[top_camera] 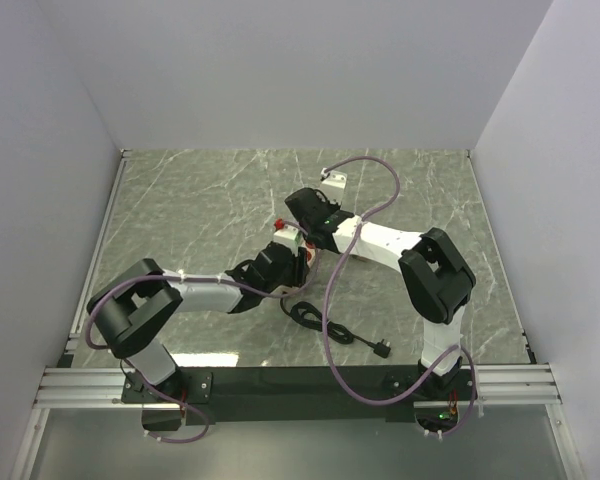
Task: Insert the plug
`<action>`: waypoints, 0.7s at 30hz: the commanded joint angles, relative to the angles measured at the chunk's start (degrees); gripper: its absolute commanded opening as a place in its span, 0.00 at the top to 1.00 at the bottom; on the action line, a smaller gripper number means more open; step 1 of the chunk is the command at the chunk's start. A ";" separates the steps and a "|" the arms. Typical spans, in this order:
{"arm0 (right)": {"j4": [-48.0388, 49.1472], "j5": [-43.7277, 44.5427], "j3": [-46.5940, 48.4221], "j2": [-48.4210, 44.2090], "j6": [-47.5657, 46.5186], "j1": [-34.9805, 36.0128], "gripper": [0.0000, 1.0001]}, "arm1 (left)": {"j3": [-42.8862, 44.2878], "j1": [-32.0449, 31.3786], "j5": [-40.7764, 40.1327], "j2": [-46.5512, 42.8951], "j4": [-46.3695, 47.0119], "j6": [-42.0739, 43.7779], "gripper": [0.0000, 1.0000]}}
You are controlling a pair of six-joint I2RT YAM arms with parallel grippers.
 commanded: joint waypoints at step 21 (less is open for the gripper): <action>1.94 -0.55 -3.32 -5.55 1.60 0.76 1.00 | -9.68 -1.37 -4.96 -13.97 4.35 -4.54 0.26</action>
